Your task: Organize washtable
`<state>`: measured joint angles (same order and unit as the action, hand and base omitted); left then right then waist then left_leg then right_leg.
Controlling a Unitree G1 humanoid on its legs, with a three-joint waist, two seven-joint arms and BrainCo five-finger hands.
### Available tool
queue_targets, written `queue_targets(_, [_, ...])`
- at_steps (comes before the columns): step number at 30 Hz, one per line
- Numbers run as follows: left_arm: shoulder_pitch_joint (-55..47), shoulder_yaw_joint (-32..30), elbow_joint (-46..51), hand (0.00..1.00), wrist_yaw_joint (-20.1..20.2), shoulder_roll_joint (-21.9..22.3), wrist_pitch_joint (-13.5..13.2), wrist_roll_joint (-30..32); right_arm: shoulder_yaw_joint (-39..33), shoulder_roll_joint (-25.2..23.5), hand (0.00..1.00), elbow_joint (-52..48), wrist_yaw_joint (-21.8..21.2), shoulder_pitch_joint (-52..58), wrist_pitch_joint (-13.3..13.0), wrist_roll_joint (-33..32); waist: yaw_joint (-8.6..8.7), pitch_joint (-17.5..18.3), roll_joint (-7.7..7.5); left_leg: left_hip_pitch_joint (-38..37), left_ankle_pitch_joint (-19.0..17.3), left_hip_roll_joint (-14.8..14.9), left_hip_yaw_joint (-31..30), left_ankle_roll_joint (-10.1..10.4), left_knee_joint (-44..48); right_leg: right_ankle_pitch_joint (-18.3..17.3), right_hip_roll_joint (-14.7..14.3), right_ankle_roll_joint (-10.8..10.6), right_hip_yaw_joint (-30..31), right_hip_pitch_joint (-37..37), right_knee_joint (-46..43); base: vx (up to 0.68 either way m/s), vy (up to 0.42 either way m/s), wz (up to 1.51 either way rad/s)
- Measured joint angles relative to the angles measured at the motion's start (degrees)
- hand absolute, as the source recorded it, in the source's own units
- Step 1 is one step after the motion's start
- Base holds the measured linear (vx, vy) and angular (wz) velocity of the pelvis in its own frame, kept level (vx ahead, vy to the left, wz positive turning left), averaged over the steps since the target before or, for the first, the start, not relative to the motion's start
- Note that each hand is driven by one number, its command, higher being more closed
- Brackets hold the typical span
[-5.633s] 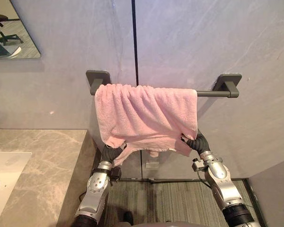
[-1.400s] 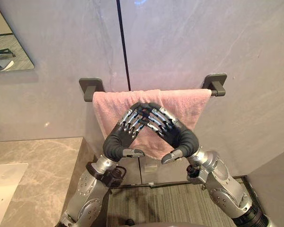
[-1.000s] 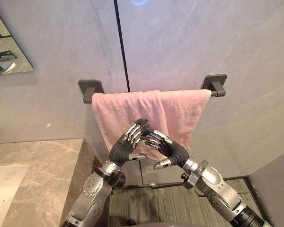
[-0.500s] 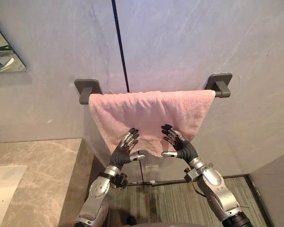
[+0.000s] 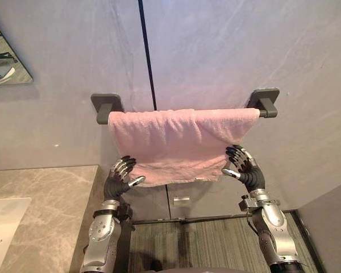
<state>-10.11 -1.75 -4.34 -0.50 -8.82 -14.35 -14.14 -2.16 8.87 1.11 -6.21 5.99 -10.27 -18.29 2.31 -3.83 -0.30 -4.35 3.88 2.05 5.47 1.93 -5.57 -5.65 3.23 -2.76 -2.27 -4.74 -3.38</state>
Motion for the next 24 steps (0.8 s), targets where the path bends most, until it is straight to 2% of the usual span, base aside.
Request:
queue_targets(6, [-0.1,-4.0,1.2,0.00,-2.2,1.5,0.0,3.8,-5.5,-1.4,0.00,-0.4,1.1,0.8,-0.6,1.2,0.04,0.0,-0.04,0.2,0.0,0.0,-0.5,0.0,0.0,0.3,0.0,0.0,-0.6,-0.4,0.6,0.00,-0.013,0.05])
queue_targets(12, [-0.8,-5.8,3.4,0.00,-2.1,2.2,-0.6,5.3,-7.7,-1.9,0.00,-2.9,1.4,3.2,-0.7,2.2,0.11,0.0,-0.04,0.2,0.0,0.0,-0.8,0.0,0.0,0.3,0.0,0.0,-0.8,-0.6,0.7,0.00,-0.002,0.01])
queue_targets(21, [-5.3,-6.9,4.0,0.00,-1.6,5.0,-1.0,5.3,-10.4,-5.3,0.00,-3.0,2.1,6.7,-0.8,0.9,0.02,0.0,-0.02,0.3,0.0,0.0,-0.9,0.0,-0.1,0.2,0.1,0.0,-0.9,-0.5,0.7,0.00,0.000,0.00])
queue_targets(24, [-6.8,-6.8,3.7,0.00,-0.6,5.5,-1.0,5.9,-10.4,-5.3,0.00,-3.0,2.4,9.1,-0.8,5.1,-0.04,0.0,-0.01,0.6,0.0,0.0,-0.8,0.0,-0.1,0.2,0.1,0.0,-0.9,-0.3,0.6,0.00,0.000,0.00])
